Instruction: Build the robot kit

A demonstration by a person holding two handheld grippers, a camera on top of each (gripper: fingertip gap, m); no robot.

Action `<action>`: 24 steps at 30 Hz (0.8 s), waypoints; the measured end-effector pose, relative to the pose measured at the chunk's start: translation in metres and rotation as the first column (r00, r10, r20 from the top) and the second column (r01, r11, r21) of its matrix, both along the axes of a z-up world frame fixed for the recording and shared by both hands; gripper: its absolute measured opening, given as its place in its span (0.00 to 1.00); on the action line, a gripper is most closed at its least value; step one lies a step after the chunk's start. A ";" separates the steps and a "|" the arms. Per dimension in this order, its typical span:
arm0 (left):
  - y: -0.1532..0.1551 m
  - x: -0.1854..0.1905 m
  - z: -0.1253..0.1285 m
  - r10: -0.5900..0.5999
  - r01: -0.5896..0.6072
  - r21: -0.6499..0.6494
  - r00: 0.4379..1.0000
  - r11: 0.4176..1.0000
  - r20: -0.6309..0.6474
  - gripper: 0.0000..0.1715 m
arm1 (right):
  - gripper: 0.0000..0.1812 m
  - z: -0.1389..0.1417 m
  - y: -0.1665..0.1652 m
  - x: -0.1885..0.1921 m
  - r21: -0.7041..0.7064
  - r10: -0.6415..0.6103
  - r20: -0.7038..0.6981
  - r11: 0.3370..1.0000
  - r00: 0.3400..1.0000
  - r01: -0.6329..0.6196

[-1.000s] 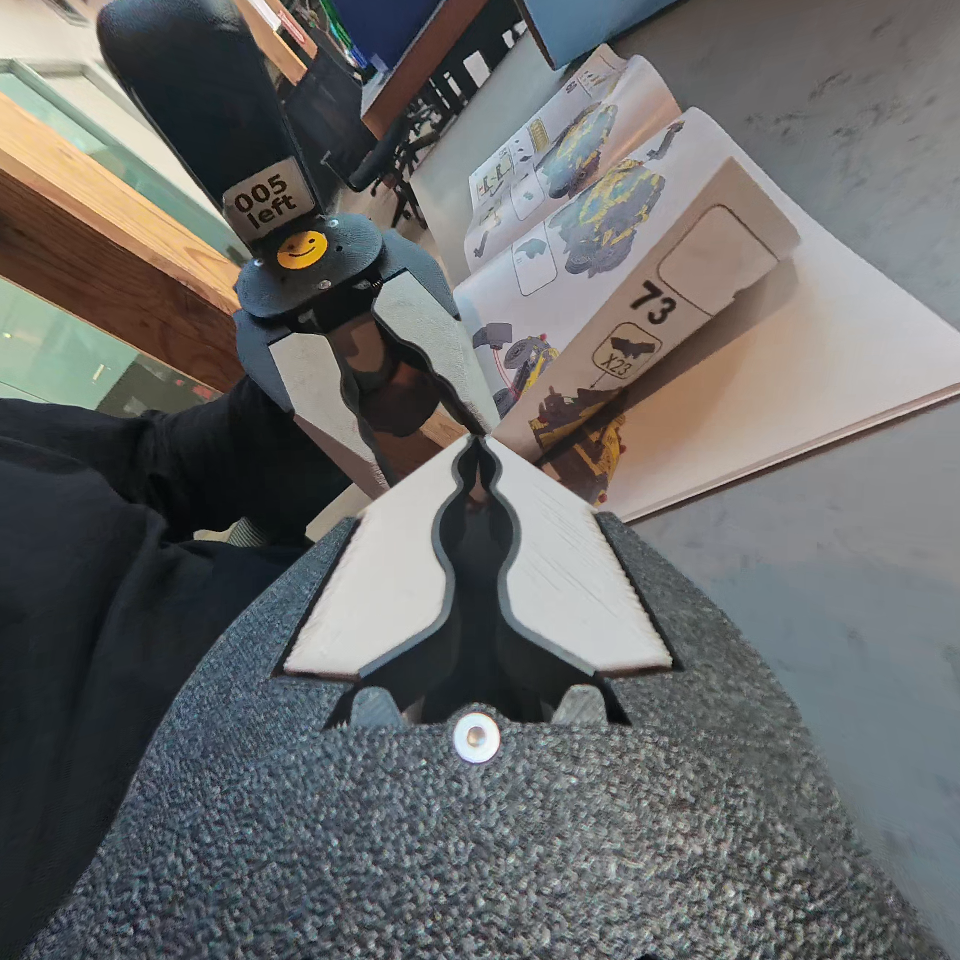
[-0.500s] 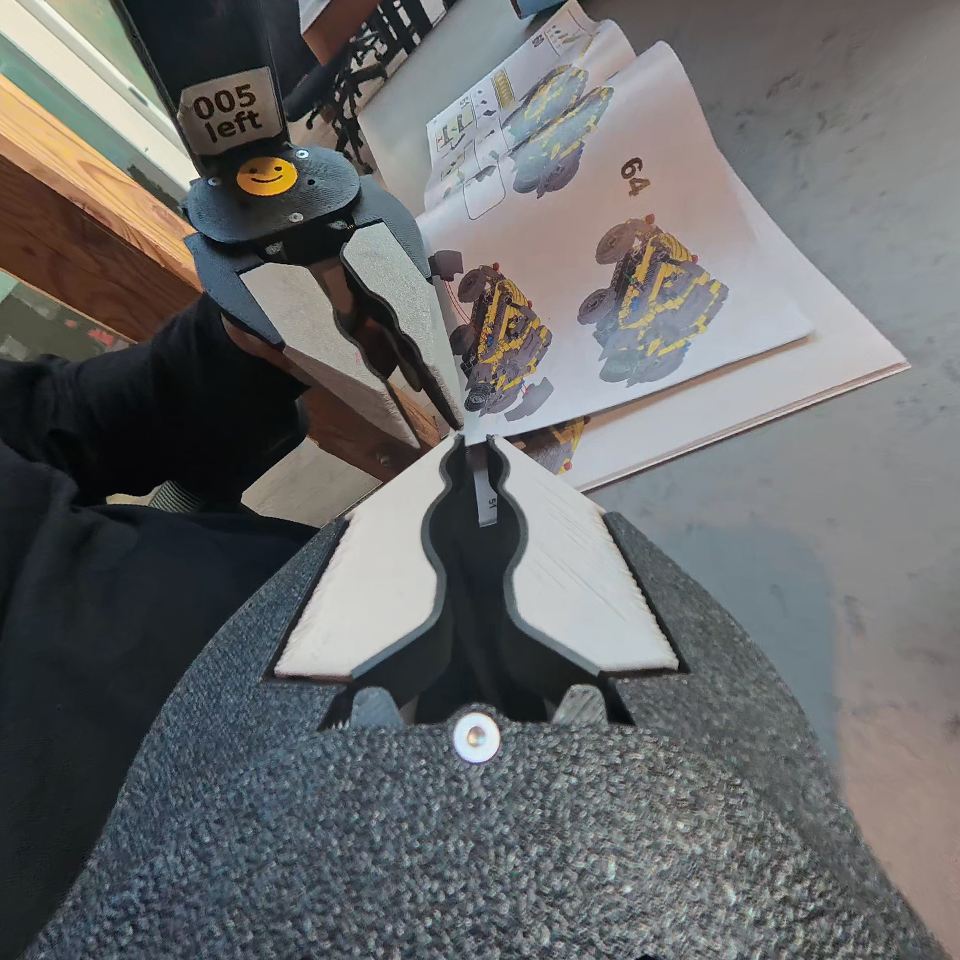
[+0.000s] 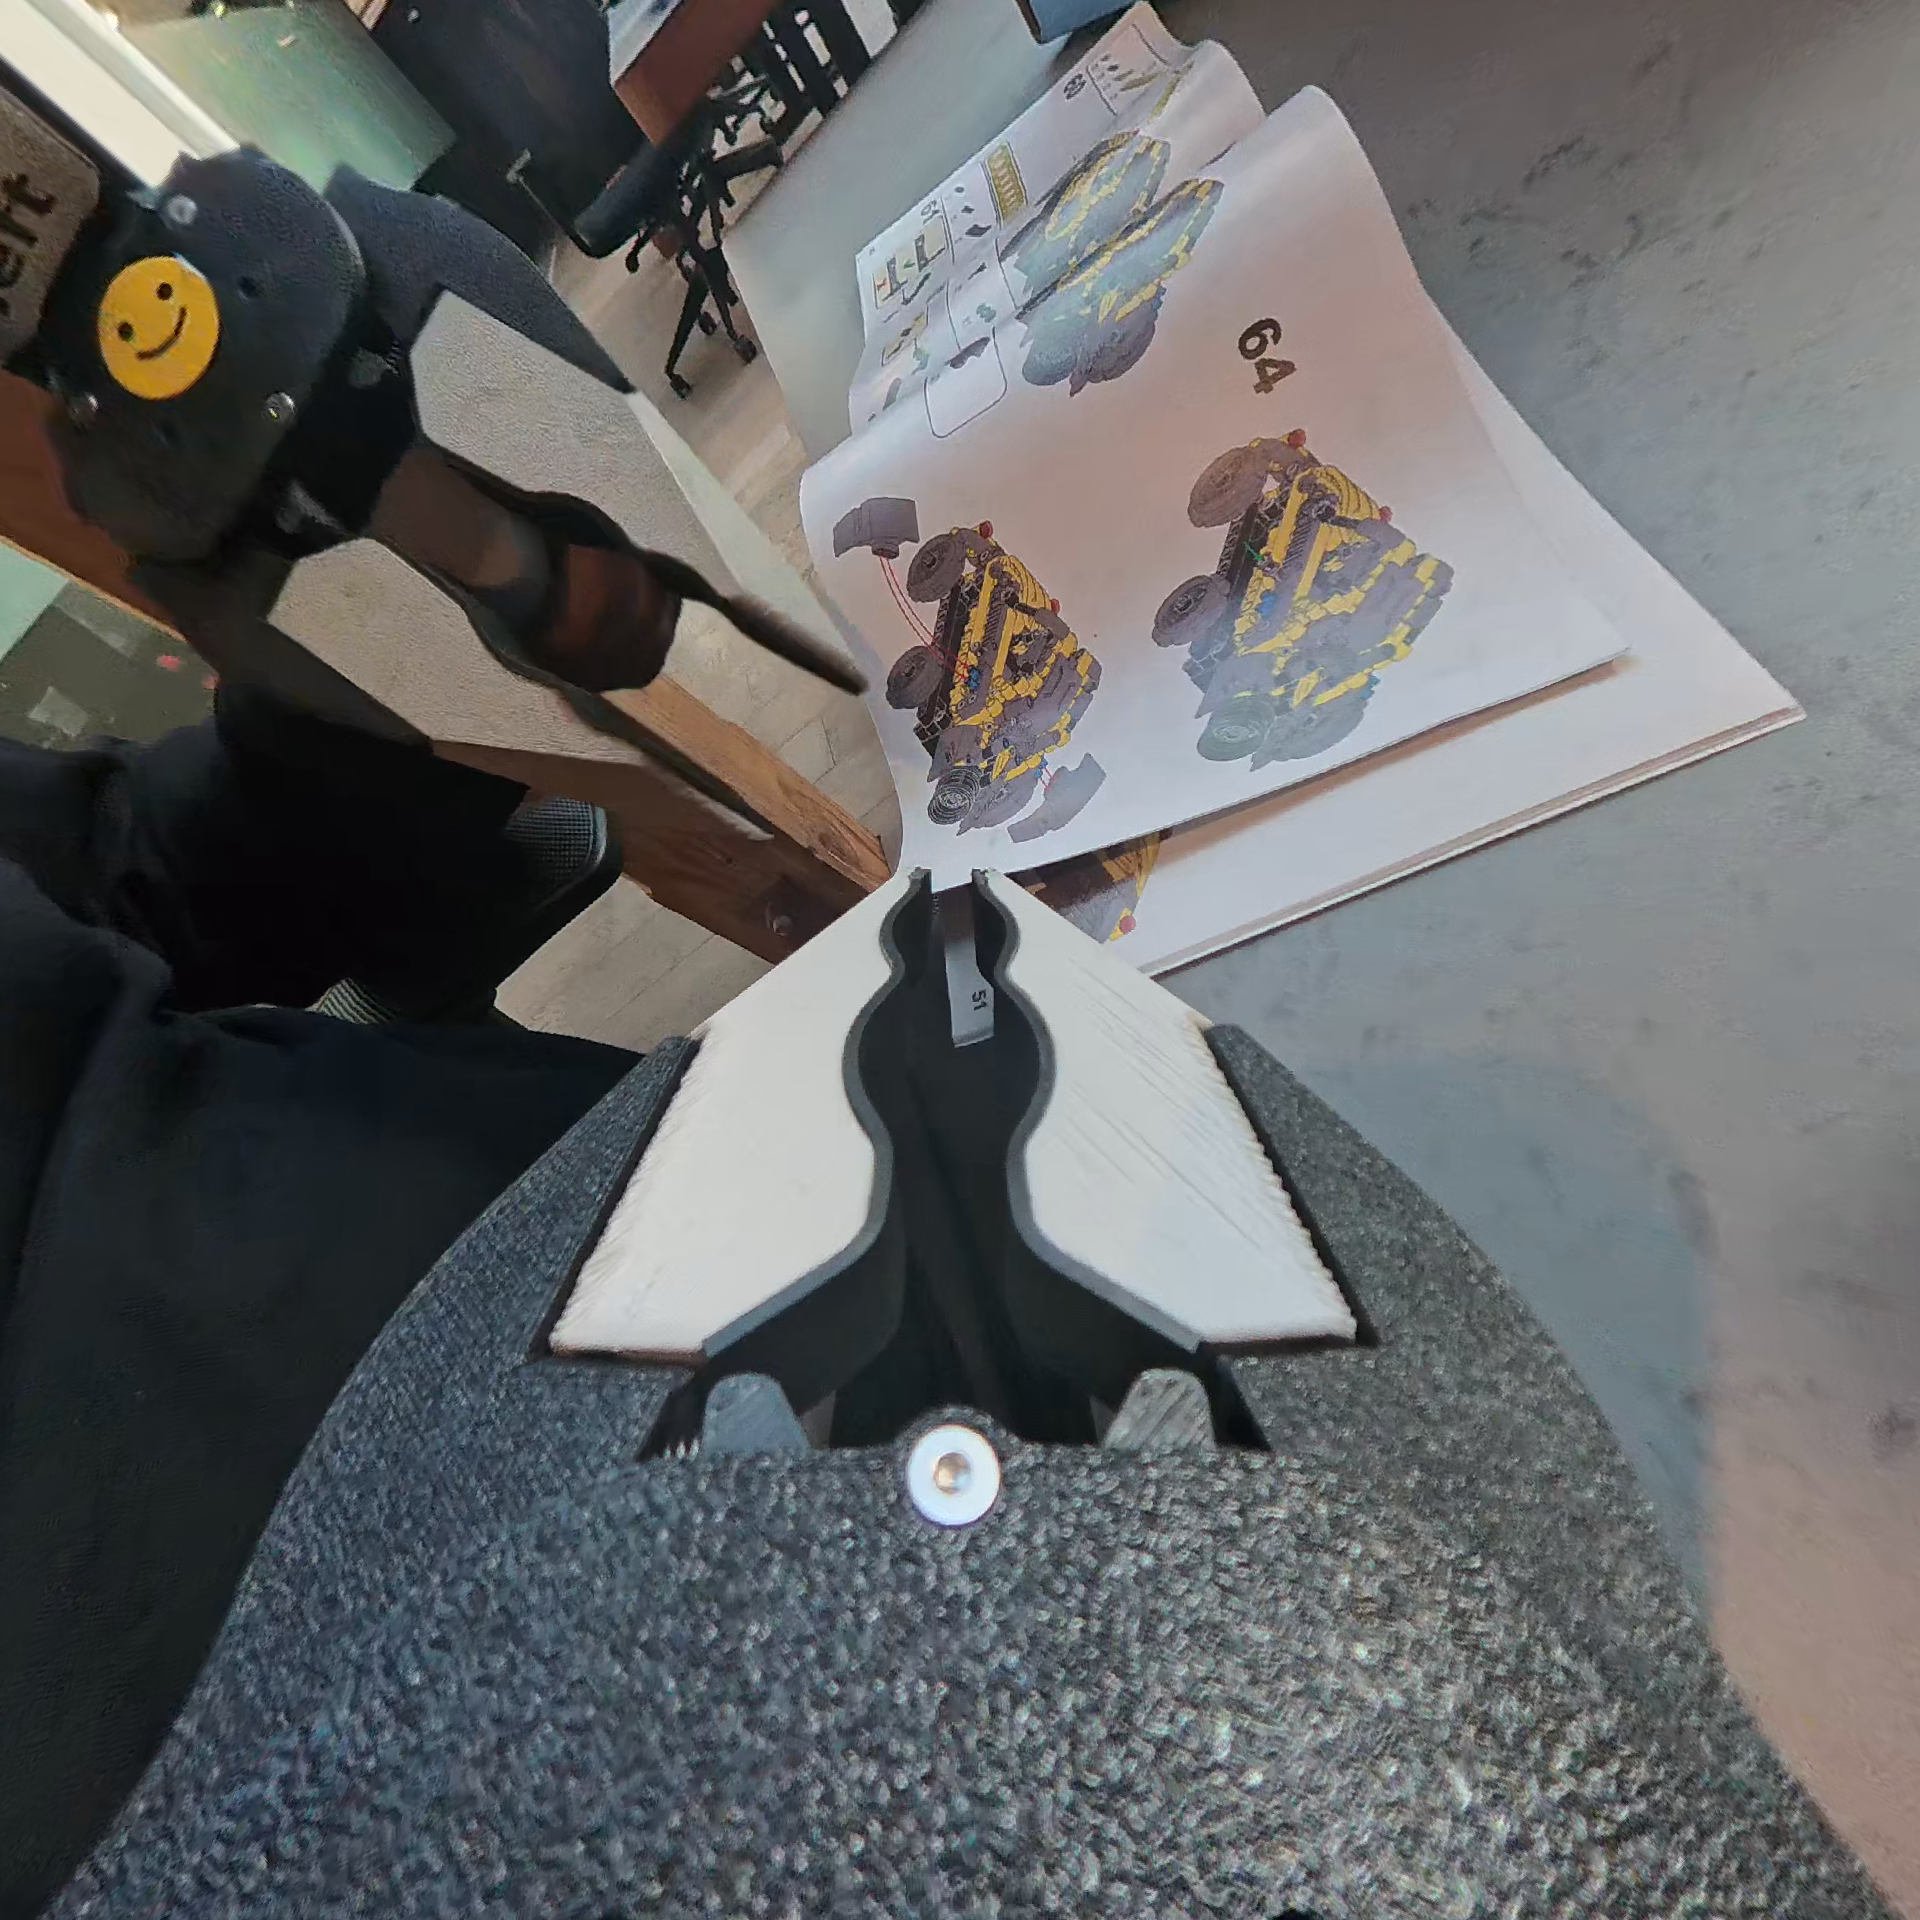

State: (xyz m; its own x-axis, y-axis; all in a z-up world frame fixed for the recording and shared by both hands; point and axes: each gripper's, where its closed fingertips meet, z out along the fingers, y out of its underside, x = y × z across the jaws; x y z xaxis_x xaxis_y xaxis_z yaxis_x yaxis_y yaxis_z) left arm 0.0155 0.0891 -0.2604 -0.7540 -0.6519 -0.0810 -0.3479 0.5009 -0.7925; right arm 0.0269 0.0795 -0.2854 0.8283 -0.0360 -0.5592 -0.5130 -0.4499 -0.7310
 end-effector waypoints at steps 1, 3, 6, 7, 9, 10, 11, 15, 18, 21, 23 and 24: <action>0.003 0.004 -0.003 0.008 -0.010 0.056 0.999 0.998 0.041 0.16 | 0.03 0.000 0.000 0.000 0.001 -0.001 0.000 1.000 1.000 0.001; 0.002 0.007 -0.014 0.000 -0.003 0.098 0.999 0.995 0.035 0.20 | 0.03 0.001 0.000 0.001 0.008 -0.005 -0.008 1.000 1.000 0.006; -0.006 0.004 -0.023 -0.019 0.020 0.060 1.000 0.998 -0.020 0.24 | 0.03 0.003 0.000 0.001 0.022 -0.011 -0.028 1.000 1.000 0.012; -0.004 0.005 -0.025 -0.014 0.015 0.071 1.000 0.997 -0.014 0.23 | 0.03 0.003 0.000 0.001 0.025 -0.012 -0.032 1.000 0.999 0.013; 0.000 0.007 -0.027 -0.011 0.010 0.113 1.000 0.994 0.011 0.22 | 0.03 0.003 0.000 0.002 0.026 -0.012 -0.032 1.000 0.999 0.013; 0.001 0.007 -0.028 -0.012 0.009 0.127 1.000 0.992 0.022 0.21 | 0.03 0.003 0.000 0.002 0.026 -0.012 -0.032 1.000 0.999 0.013; 0.001 0.007 -0.028 -0.012 0.008 0.134 0.999 0.991 0.031 0.21 | 0.03 0.003 0.000 0.003 0.026 -0.012 -0.033 1.000 0.999 0.013; 0.001 0.008 -0.026 -0.011 0.005 0.129 0.999 0.992 0.042 0.21 | 0.03 0.004 0.000 0.003 0.035 -0.013 -0.041 0.999 0.999 0.014; 0.003 0.011 -0.021 -0.001 -0.006 0.124 0.998 0.992 0.064 0.20 | 0.03 0.004 0.000 0.002 0.037 -0.013 -0.039 0.999 0.999 0.014; 0.004 0.012 -0.018 0.006 -0.014 0.107 0.998 0.994 0.069 0.20 | 0.03 0.004 -0.001 0.002 0.038 -0.012 -0.040 0.999 0.999 0.013; 0.003 0.012 -0.018 0.006 -0.012 0.101 0.998 0.995 0.065 0.20 | 0.03 0.004 -0.001 0.002 0.040 -0.012 -0.041 0.999 0.999 0.013; 0.003 0.011 -0.019 0.002 -0.009 0.101 0.998 0.995 0.061 0.20 | 0.03 0.004 -0.001 0.003 0.040 -0.012 -0.042 0.999 0.999 0.014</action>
State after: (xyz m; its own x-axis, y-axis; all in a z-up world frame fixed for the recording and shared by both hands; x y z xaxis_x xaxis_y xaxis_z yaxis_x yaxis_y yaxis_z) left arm 0.0267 0.0919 -0.2791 -0.7421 -0.6421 -0.1922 -0.3036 0.5776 -0.7578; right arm 0.0294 0.0790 -0.2814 0.8036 -0.0232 -0.5948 -0.5494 -0.4132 -0.7262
